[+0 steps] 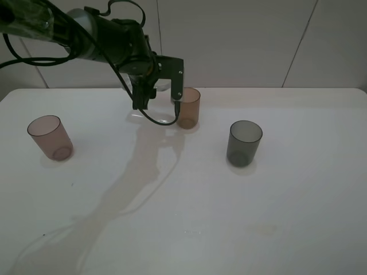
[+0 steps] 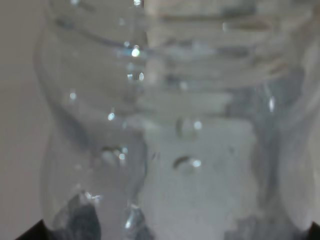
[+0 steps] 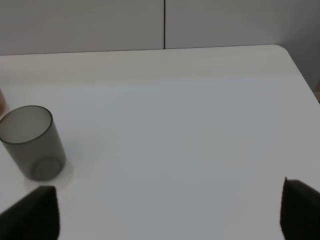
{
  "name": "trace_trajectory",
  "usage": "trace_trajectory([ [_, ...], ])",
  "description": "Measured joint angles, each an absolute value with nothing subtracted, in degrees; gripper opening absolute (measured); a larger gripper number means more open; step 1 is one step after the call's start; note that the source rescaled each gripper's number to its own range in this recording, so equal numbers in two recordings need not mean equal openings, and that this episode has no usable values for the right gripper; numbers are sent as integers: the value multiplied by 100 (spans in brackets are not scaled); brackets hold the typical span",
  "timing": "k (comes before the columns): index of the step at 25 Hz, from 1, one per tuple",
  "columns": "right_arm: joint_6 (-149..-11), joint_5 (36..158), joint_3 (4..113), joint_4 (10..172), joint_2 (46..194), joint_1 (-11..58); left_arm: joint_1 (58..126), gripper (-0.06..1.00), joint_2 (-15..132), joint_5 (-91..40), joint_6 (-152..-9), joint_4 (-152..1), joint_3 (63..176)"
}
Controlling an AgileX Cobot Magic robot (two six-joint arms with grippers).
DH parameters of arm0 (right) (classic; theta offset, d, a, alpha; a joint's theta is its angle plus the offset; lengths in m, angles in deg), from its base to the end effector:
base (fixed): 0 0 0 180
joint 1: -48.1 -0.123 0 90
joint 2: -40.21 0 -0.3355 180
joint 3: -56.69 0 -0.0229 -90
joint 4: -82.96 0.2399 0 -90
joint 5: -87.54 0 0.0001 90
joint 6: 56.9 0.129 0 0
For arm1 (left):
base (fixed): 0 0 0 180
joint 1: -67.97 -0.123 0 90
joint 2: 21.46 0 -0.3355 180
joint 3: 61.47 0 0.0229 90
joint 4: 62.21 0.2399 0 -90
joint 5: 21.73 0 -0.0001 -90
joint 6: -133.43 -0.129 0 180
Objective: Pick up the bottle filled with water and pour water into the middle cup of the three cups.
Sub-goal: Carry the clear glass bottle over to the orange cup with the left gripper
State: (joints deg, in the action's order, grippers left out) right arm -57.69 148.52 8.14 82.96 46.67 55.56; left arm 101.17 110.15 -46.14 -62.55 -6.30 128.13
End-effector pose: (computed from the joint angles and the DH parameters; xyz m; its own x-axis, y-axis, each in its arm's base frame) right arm -0.0338 0.0044 0.2605 -0.4363 0.0432 -0.8988 0.1238 0.9922 -0.0124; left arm 0.4611 -0.2489 0.1785 0.0831 0.9965 -0.0121 0.6775 -0.0475 0.7339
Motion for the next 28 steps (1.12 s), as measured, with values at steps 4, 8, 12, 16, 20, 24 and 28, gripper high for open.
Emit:
trace_trajectory([
  [4, -5769, 14852, 814, 8296, 4667, 5556, 10117, 2, 11015, -4636, -6292, -470, 12813],
  [8, -5769, 14852, 814, 8296, 4667, 5556, 10117, 2, 11015, -4636, -6513, -344, 12813],
  [12, -5769, 14852, 814, 8296, 4667, 5556, 10117, 2, 11015, -4636, -6577, -126, 12813],
  [16, -5769, 14852, 814, 8296, 4667, 5556, 10117, 2, 11015, -4636, -6579, 27, 12813],
  [20, -5769, 14852, 814, 8296, 4667, 5556, 10117, 2, 11015, -4636, -6584, 94, 12813],
  [24, -5769, 14852, 814, 8296, 4667, 5556, 10117, 2, 11015, -4626, -6584, 218, 12813],
  [28, -5769, 14852, 814, 8296, 4667, 5556, 10117, 2, 11015, -4606, -6584, 239, 12813],
])
